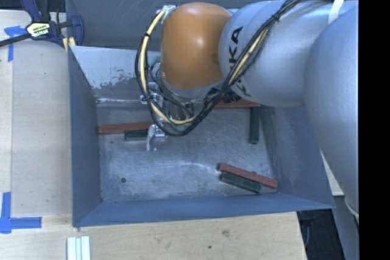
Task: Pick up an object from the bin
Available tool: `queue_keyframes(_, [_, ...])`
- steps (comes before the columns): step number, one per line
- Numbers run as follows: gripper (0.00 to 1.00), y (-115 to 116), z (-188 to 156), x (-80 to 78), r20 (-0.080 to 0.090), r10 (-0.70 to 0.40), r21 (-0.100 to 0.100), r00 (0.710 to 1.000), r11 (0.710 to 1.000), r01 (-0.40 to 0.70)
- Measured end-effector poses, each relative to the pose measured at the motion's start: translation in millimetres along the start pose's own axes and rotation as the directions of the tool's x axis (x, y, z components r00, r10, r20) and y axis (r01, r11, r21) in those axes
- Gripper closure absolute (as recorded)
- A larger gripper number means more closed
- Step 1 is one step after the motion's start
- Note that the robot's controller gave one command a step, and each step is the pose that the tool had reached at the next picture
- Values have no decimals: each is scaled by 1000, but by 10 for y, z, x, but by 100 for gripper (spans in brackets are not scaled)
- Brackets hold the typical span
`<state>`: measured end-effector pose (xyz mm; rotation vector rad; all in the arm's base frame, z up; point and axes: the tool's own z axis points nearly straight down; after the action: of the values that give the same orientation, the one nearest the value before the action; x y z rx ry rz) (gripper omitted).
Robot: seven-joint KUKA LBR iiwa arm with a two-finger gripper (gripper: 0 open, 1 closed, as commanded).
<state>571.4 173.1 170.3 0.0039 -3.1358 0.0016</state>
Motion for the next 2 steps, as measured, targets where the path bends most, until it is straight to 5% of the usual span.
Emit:
queue_keyframes(1, [0, -4, -46, -19, 8, 2, -2, 1000, 1000, -2])
queue_keyframes(2, [100, -200, 934, -253, 14, 19, -6, 1000, 1000, -19])
